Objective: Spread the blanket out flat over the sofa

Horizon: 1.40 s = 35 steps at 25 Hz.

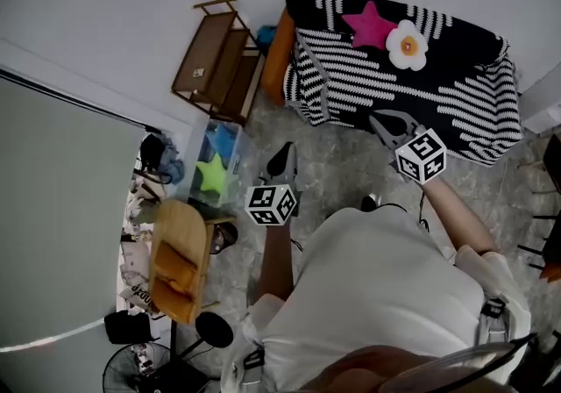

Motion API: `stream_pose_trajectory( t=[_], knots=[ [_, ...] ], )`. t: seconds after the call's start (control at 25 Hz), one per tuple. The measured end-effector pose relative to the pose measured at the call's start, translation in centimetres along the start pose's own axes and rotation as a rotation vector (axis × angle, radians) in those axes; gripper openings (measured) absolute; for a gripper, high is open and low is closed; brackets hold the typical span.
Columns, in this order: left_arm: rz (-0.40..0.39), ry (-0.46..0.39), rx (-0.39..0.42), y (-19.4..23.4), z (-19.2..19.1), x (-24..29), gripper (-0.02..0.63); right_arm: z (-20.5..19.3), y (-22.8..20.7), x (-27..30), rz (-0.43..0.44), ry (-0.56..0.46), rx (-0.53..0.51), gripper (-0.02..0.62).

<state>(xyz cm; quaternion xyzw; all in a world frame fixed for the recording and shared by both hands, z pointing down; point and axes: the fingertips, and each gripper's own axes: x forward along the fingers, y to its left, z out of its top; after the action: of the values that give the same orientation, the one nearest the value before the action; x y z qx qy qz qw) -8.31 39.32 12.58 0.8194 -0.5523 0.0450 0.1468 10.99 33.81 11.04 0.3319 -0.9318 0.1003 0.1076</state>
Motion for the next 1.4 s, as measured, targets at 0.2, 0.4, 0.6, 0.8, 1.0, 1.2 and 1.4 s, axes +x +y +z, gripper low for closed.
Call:
stream_pose_trajectory(
  t=[0.2, 0.4, 0.6, 0.8, 1.0, 1.2, 1.4],
  knots=[
    [0.024, 0.002, -0.016, -0.4, -0.7, -0.1, 0.020, -0.8, -0.4, -0.4, 0.002, 0.007, 0.022, -0.003],
    [0.050, 0.000, -0.037, -0.5, -1.3, 0.3, 0.021, -1.5, -0.9, -0.5, 0.015, 0.029, 0.028, -0.003],
    [0.062, -0.011, -0.044, -0.6, -1.6, -0.2, 0.027, -2.1, -0.4, -0.5, 0.029, 0.047, 0.031, -0.003],
    [0.083, -0.012, -0.052, -1.0, -1.7, 0.7, 0.116, -2.6, -1.4, -0.3, 0.054, 0.062, 0.030, -0.003],
    [0.099, -0.016, -0.059, -1.5, -1.7, 1.7, 0.138, -2.8, -2.8, -0.3, 0.071, 0.071, 0.031, -0.003],
    [0.120, -0.023, -0.067, -2.2, -1.9, 2.7, 0.143, -3.3, -4.4, -0.4, 0.086, 0.083, 0.031, -0.003],
    [0.140, -0.015, -0.077, -3.2, -2.5, 4.0, 0.143, -3.9, -6.4, -0.6, 0.101, 0.094, 0.041, -0.003]
  ],
)
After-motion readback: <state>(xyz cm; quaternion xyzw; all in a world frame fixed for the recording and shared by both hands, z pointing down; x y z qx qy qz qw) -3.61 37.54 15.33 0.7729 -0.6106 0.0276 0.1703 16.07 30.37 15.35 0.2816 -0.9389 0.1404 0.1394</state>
